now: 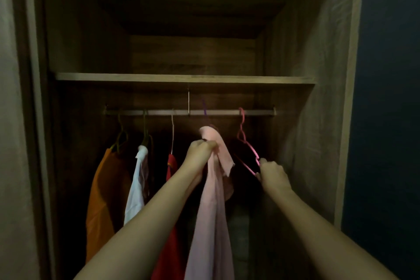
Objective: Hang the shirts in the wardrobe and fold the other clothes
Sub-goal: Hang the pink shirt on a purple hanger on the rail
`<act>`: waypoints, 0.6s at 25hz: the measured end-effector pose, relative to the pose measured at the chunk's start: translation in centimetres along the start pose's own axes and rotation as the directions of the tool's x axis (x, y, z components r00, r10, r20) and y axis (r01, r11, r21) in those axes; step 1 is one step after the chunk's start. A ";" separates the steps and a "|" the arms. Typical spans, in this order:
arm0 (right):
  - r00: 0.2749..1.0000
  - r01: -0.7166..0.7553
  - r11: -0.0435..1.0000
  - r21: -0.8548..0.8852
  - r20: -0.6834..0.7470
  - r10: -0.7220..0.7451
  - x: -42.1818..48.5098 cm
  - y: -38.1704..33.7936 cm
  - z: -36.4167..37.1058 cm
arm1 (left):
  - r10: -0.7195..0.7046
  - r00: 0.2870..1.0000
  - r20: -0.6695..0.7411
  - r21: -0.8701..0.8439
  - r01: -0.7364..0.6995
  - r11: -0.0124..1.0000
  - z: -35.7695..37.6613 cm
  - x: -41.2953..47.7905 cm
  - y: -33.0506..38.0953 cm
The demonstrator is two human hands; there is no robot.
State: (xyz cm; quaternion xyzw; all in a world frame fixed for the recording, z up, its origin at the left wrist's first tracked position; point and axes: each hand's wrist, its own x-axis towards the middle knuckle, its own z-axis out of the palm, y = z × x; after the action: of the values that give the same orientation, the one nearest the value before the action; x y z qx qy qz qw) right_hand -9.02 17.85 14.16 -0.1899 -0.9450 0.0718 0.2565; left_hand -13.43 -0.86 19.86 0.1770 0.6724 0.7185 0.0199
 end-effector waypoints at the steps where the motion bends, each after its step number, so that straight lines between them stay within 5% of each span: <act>1: 1.000 0.018 1.000 0.010 0.012 -0.018 -0.1 -0.1 0.0 | -0.011 0.999 -0.031 -0.018 0.010 1.000 0.6 1.2 0.4; 8: 0.998 0.061 0.998 0.002 -0.023 -0.061 -0.1 0.3 0.6 | -0.094 0.993 -0.074 0.064 0.099 0.993 3.0 8.4 -2.0; 15: 1.000 0.004 1.000 -0.014 -0.024 -0.004 -0.9 -0.5 0.1 | 0.029 0.999 -0.030 0.476 -0.011 0.879 2.6 8.2 -4.2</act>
State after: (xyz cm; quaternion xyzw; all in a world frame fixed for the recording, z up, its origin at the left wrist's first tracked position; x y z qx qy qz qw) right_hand -8.54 17.04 13.84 -0.1905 -0.9427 0.0623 0.2668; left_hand -21.22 4.25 17.77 0.1705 0.8265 0.5347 -0.0439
